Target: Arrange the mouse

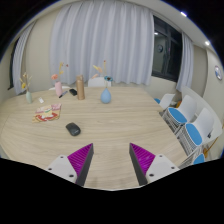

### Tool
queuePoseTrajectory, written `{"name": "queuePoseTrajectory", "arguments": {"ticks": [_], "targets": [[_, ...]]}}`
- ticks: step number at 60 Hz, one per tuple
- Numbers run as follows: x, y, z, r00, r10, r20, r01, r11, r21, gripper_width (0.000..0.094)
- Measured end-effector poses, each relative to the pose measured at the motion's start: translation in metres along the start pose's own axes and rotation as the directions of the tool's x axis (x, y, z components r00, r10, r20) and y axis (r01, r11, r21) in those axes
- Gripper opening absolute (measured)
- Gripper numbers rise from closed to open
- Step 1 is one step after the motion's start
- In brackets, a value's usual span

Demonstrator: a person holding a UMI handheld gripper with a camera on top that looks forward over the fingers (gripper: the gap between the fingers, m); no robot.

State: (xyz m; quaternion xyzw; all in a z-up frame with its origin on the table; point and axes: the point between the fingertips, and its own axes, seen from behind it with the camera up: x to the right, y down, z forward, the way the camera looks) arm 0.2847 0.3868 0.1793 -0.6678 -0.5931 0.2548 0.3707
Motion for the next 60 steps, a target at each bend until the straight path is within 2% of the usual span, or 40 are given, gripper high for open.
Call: {"name": "queuePoseTrajectory", "arguments": {"ticks": [16, 23, 46, 60], "targets": [[-0.019, 0.008, 0.007, 0.999, -0.024, 0.035, 0.025, 1.0, -0.011, 0.0724], [-0.04, 0.015, 0.011, 0.997, -0.034, 0.067, 0.036, 0.999, -0.018, 0.0756], [-0.154, 0.035, 0.042, 0.979, -0.078, 0.19, 0.089, 0.995, -0.048, 0.081], [-0.2, 0.04, 0.089, 0.976, -0.089, 0.199, 0.102, 0.993, -0.055, 0.0813]]}}
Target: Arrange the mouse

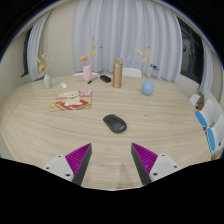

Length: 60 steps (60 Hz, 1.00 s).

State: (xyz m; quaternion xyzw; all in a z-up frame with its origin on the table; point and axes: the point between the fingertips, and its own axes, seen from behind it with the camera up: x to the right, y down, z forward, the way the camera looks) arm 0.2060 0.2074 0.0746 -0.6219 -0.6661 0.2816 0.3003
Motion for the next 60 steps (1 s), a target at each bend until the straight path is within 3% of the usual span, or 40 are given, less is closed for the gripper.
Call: {"name": "queuePoseTrajectory", "arguments": {"ticks": [36, 60], "targets": [[0.027, -0.048, 0.171, 0.994, -0.034, -0.107, 0.034, 0.999, 0.001, 0.0826], [0.051, -0.067, 0.209, 0.99, 0.075, -0.12, -0.077, 0.997, -0.011, 0.0818]]}}
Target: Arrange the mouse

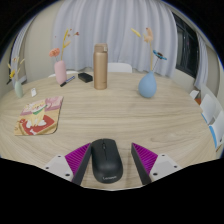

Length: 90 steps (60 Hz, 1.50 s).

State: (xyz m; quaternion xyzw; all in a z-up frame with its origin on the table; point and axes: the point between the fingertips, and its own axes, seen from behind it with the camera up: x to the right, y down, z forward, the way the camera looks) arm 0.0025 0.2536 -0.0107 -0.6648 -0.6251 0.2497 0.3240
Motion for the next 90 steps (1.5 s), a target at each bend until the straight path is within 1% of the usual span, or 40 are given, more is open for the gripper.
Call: {"name": "queuePoseTrajectory", "arguments": {"ticks": [2, 4, 6, 9, 16, 18, 23, 28, 34, 42, 45, 49, 55, 62, 66, 70, 74, 75, 76, 80, 85, 86, 87, 88, 90], "targets": [[-0.002, 0.001, 0.0, 1.0, 0.009, 0.008, -0.009, 1.0, -0.003, 0.0794], [-0.005, 0.002, 0.0, 1.0, 0.017, 0.015, -0.017, 1.0, -0.002, 0.0743], [-0.009, 0.003, 0.0, 0.999, 0.024, 0.032, -0.023, 1.0, -0.006, 0.0667], [-0.013, 0.004, -0.001, 0.999, 0.023, 0.05, -0.022, 1.0, -0.006, 0.0517], [-0.012, 0.005, -0.002, 1.0, -0.004, 0.028, 0.005, 1.0, -0.004, 0.0458], [-0.013, 0.005, -0.003, 1.0, 0.002, 0.03, -0.001, 1.0, -0.012, 0.0405], [-0.009, 0.007, -0.008, 1.0, 0.021, -0.003, -0.021, 0.998, -0.052, 0.0392], [-0.023, -0.015, -0.021, 0.999, 0.046, 0.02, -0.045, 0.998, -0.05, 0.0383], [-0.052, -0.073, -0.037, 0.998, 0.032, 0.058, -0.033, 0.999, 0.02, 0.0381], [-0.12, -0.155, -0.051, 0.991, 0.007, 0.136, -0.024, 0.992, 0.121, 0.038], [-0.148, -0.177, -0.05, 0.987, 0.005, 0.16, -0.028, 0.99, 0.142, 0.0381], [-0.19, -0.19, -0.043, 0.98, -0.005, 0.199, -0.023, 0.99, 0.14, 0.0378], [-0.248, -0.185, -0.013, 0.971, -0.016, 0.238, -0.011, 0.994, 0.111, 0.0379], [-0.305, -0.151, 0.027, 0.957, -0.03, 0.288, 0.015, 0.998, 0.055, 0.0379], [-0.314, -0.13, 0.047, 0.962, -0.047, 0.27, 0.043, 0.999, 0.02, 0.0378], [-0.317, -0.112, 0.063, 0.968, -0.079, 0.238, 0.081, 0.997, 0.003, 0.0377], [-0.319, -0.096, 0.073, 0.97, -0.081, 0.228, 0.09, 0.996, -0.029, 0.038], [-0.319, -0.096, 0.073, 0.971, -0.079, 0.225, 0.088, 0.996, -0.03, 0.0384], [-0.319, -0.1, 0.073, 0.971, -0.086, 0.222, 0.089, 0.996, -0.005, 0.0379], [-0.318, -0.097, 0.074, 0.972, -0.113, 0.207, 0.115, 0.993, 0.002, 0.0409], [-0.32, -0.097, 0.074, 0.97, -0.121, 0.212, 0.122, 0.992, 0.008, 0.0516], [-0.32, -0.096, 0.074, 0.969, -0.12, 0.214, 0.122, 0.992, 0.004, 0.0561], [-0.32, -0.094, 0.073, 0.969, -0.117, 0.216, 0.12, 0.993, -0.001, 0.0628], [-0.319, -0.093, 0.072, 0.97, -0.113, 0.217, 0.117, 0.993, -0.007, 0.0719], [-0.316, -0.092, 0.068, 0.971, -0.109, 0.214, 0.116, 0.993, -0.017, 0.0852]]}}
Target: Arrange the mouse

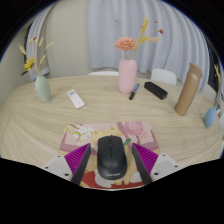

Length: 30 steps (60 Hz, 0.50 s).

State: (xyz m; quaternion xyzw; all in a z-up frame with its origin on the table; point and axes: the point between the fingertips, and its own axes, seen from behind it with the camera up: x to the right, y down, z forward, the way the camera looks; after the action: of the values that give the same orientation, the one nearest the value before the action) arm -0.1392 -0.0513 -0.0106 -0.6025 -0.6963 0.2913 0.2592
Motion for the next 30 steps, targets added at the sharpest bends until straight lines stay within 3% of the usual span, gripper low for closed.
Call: {"name": "queuePoseTrajectory", "arguments": {"ticks": [17, 30], "targets": [[0.047, -0.005, -0.112, 0.998, 0.065, -0.02, -0.064, 0.997, 0.051, 0.0856], [0.113, 0.04, -0.228, 0.994, 0.08, -0.068, -0.076, 0.995, 0.062, 0.0857]]}}
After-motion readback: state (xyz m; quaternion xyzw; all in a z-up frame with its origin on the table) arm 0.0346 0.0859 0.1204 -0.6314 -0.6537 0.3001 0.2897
